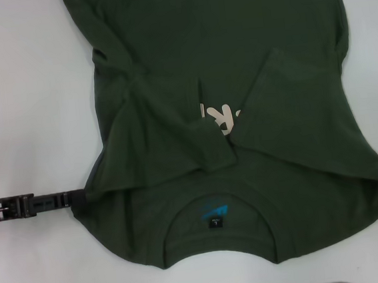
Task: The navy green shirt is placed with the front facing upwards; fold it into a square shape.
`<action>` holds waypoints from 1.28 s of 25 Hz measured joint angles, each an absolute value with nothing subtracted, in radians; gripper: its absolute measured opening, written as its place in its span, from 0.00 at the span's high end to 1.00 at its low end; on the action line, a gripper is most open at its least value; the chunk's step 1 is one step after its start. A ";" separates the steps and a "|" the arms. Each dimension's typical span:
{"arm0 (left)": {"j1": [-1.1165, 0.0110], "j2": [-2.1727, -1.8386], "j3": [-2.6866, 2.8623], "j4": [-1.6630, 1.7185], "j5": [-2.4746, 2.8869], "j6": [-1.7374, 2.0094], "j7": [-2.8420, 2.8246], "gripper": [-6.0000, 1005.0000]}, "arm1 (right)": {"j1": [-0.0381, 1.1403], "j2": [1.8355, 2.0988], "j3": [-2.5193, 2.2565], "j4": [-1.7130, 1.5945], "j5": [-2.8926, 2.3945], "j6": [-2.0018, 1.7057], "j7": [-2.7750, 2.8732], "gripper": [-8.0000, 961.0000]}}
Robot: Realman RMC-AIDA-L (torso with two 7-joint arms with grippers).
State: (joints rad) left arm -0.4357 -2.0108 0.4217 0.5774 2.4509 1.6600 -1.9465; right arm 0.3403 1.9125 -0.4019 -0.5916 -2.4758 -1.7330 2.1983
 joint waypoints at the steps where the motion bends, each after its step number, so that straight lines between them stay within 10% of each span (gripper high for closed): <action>1: -0.439 -2.011 0.422 0.577 2.461 1.661 -1.951 0.20 | 0.340 1.911 -0.402 -0.592 -2.476 -1.733 2.199 0.94; 32: -0.522 -2.019 0.421 0.515 2.528 1.630 -1.971 0.24 | 0.342 1.907 -0.403 -0.591 -2.479 -1.727 2.192 0.94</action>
